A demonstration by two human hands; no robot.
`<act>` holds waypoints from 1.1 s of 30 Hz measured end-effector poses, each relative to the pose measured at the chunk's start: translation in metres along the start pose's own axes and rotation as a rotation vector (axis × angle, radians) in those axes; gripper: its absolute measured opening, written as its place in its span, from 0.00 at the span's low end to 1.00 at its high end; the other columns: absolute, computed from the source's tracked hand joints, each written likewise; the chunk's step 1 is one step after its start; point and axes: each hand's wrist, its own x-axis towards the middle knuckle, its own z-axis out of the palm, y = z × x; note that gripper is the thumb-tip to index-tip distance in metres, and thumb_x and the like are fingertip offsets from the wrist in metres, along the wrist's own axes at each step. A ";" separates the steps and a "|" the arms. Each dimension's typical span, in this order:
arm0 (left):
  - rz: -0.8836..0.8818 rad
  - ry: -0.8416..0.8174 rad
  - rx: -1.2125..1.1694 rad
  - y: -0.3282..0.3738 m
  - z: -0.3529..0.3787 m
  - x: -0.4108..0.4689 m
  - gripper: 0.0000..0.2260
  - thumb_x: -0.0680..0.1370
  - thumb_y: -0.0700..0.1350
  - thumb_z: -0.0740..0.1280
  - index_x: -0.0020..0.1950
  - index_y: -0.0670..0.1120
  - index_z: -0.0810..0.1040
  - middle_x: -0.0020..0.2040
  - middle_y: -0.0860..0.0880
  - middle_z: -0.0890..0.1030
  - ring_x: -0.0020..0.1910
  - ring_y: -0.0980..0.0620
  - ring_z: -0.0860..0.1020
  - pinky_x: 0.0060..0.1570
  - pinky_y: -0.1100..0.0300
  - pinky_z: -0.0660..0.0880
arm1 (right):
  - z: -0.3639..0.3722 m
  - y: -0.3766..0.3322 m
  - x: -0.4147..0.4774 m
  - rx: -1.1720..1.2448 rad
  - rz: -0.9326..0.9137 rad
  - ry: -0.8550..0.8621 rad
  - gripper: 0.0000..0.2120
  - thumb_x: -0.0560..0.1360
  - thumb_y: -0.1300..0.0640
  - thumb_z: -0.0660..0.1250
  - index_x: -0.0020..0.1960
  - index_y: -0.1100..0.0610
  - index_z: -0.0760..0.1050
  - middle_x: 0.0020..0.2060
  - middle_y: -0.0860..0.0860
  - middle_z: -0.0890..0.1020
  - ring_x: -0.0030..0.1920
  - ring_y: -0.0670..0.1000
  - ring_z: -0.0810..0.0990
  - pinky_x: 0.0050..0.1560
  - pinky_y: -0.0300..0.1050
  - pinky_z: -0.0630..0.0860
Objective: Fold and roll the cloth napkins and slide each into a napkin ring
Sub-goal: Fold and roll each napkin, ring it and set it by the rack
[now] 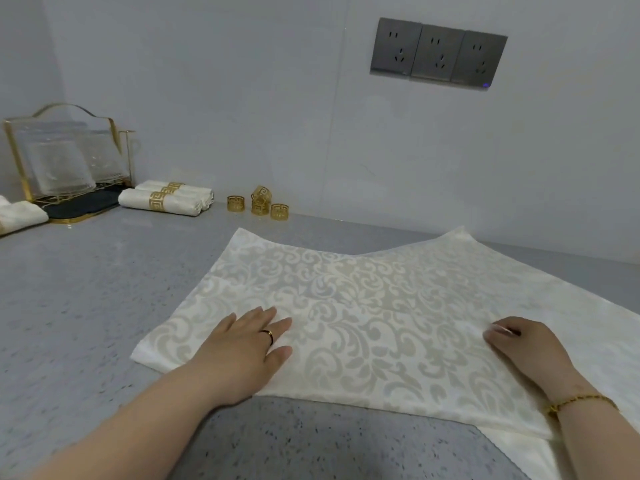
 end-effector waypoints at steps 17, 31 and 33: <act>-0.207 0.277 -0.039 -0.020 -0.035 0.037 0.15 0.79 0.44 0.55 0.64 0.53 0.71 0.63 0.52 0.74 0.60 0.51 0.73 0.53 0.62 0.68 | -0.007 0.003 -0.001 0.239 0.087 0.054 0.09 0.74 0.67 0.63 0.53 0.66 0.78 0.58 0.60 0.77 0.48 0.52 0.70 0.48 0.42 0.64; -0.353 0.336 0.026 -0.068 -0.034 0.067 0.10 0.77 0.38 0.58 0.38 0.51 0.71 0.49 0.50 0.79 0.52 0.48 0.75 0.46 0.61 0.63 | -0.005 0.006 0.006 0.057 0.051 0.028 0.10 0.75 0.67 0.58 0.42 0.74 0.75 0.44 0.69 0.78 0.39 0.62 0.71 0.33 0.46 0.61; -0.340 0.351 0.060 -0.070 -0.033 0.066 0.09 0.77 0.38 0.58 0.42 0.50 0.72 0.50 0.50 0.80 0.52 0.48 0.75 0.48 0.60 0.65 | -0.003 0.007 0.008 0.032 0.034 0.034 0.11 0.75 0.67 0.57 0.45 0.74 0.75 0.45 0.68 0.79 0.45 0.66 0.73 0.34 0.47 0.61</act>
